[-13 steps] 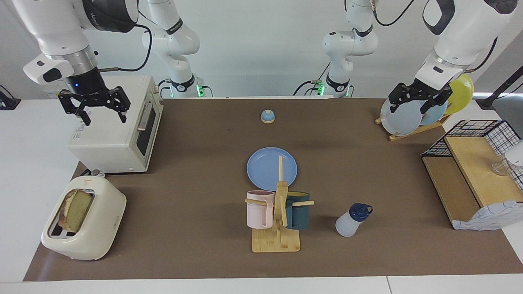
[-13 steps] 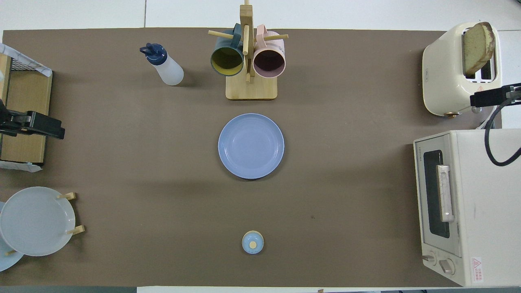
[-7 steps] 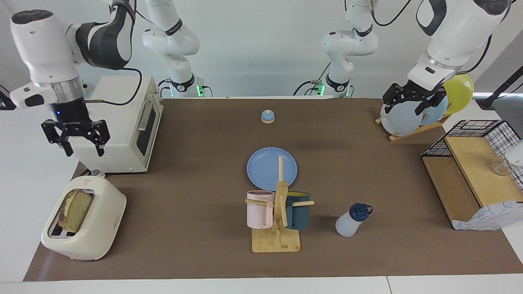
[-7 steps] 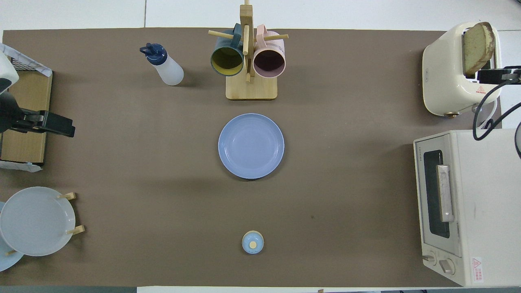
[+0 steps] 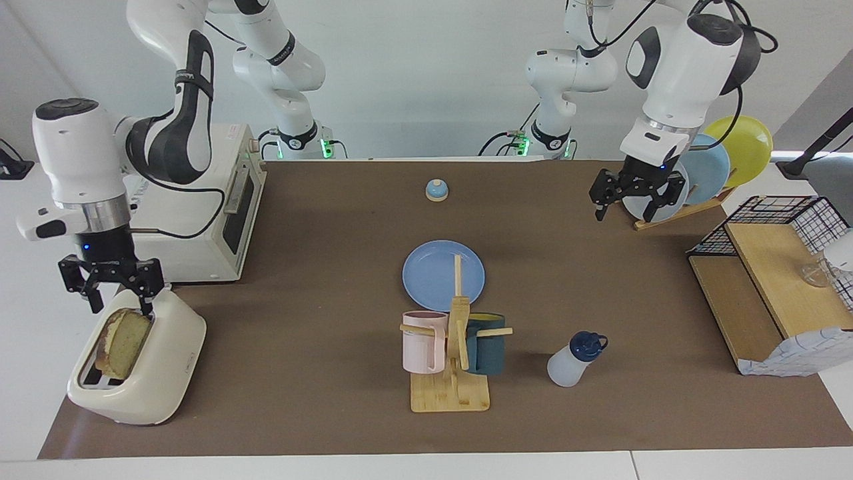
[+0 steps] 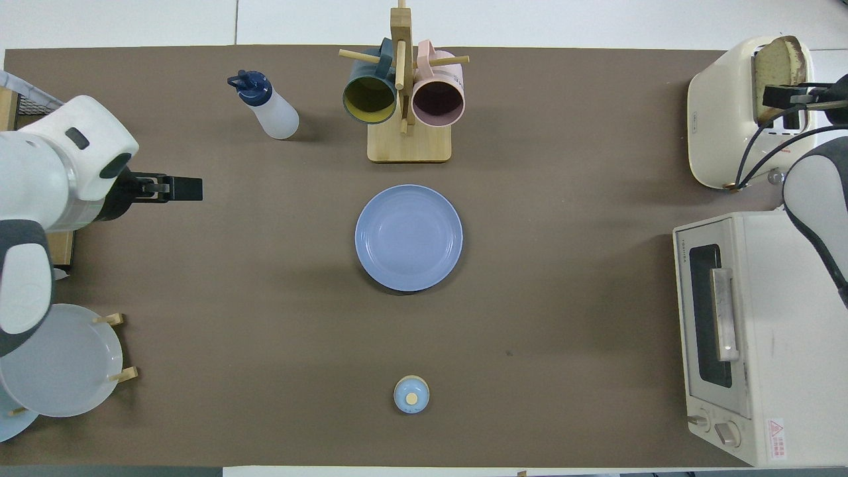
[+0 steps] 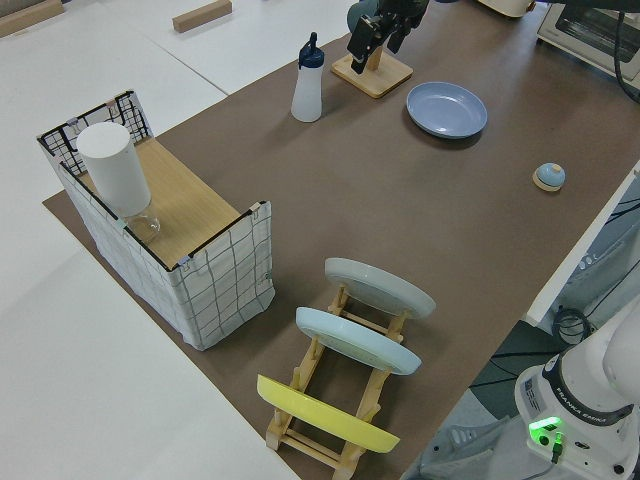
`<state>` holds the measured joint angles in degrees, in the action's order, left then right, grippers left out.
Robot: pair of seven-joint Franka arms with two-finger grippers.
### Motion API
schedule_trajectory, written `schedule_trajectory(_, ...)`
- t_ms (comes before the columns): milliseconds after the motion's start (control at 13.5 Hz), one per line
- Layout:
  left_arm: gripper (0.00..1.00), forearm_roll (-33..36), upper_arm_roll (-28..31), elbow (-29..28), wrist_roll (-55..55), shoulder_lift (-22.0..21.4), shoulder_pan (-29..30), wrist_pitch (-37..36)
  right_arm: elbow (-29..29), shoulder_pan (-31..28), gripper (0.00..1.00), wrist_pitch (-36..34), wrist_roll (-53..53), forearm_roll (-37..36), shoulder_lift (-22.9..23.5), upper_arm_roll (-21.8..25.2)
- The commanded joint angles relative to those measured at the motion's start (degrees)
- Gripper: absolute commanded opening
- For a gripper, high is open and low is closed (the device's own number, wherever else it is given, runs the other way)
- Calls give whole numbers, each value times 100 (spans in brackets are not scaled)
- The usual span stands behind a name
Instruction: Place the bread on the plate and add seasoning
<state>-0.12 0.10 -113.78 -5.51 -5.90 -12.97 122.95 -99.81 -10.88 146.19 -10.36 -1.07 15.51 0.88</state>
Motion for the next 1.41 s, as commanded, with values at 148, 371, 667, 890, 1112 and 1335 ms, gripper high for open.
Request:
schedule_trajectory(148,100,-67,51,-1380,-590,-43,-460,2428,375,-37,59,-3,-97,-428,171,-44)
schedule_trajectory(371,100,-58,69,-1762,-574,421,-583,3847,383,-19,47,6,-106,-605,180,-44)
schedule_trajectory(667,100,-49,95,-1753,-556,1256,-583,5236,383,-10,18,-29,-219,-640,198,-44)
schedule_trajectory(890,100,-75,122,-1718,-556,1889,-583,6150,523,16,0,-99,-396,-640,198,-62)
schedule_trajectory(1112,100,-172,209,-1700,-547,2635,-618,7354,1180,25,0,-1009,-728,-771,242,-131)
schedule_trajectory(1335,100,-469,1277,-1508,-547,3059,-1703,7718,1911,305,0,-2714,-818,-772,93,-281)
